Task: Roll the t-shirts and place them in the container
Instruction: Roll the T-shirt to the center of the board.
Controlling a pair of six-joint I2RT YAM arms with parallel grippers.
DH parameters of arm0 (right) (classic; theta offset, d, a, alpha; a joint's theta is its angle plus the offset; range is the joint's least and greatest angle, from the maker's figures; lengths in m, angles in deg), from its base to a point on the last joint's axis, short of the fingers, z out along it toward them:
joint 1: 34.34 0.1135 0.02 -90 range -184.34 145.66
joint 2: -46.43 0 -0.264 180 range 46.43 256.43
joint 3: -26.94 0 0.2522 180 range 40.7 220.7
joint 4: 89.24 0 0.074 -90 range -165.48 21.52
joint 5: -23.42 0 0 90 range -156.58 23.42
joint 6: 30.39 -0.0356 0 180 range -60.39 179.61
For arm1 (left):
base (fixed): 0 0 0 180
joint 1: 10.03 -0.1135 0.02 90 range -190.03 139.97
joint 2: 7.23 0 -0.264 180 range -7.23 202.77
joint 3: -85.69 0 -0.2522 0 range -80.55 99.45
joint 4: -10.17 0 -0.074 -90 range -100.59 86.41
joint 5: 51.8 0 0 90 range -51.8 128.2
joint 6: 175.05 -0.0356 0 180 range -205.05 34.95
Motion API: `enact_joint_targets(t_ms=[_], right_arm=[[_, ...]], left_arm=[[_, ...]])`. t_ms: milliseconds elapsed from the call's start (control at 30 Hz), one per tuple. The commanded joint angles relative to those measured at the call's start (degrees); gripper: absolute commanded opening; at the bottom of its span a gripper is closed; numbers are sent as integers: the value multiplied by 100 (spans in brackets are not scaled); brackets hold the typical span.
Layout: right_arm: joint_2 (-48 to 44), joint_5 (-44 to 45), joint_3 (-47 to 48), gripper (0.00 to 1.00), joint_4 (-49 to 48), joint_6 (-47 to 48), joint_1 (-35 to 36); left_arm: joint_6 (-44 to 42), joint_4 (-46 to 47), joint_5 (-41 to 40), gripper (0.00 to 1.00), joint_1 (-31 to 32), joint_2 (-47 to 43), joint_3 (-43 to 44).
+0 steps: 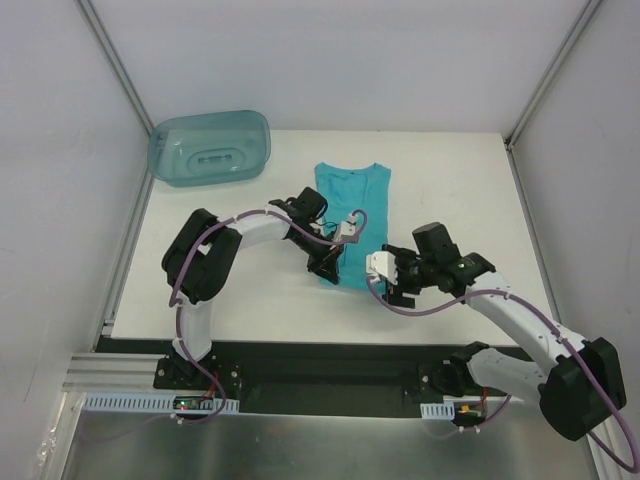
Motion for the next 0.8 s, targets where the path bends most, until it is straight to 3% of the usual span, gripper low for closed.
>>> enact_joint_targets(t_ms=[0, 433, 533, 567, 667, 767], right_arm=[[239, 155, -260, 84, -660, 362, 238], [1707, 674, -129, 83, -1600, 169, 608], [2066, 902, -15, 67, -1688, 152, 634], [2155, 946, 12, 52, -1680, 73, 634], [2305, 868, 231, 21, -1287, -59, 573], [2314, 237, 556, 13, -262, 89, 389]], left_arm=[[165, -251, 553, 0, -81, 163, 290], [490, -242, 861, 0, -212, 515, 668], [508, -277, 914, 0, -274, 542, 721], [543, -312, 931, 0, -300, 568, 738], [779, -513, 1133, 0, -449, 655, 887], [1113, -751, 1537, 0, -643, 770, 1116]])
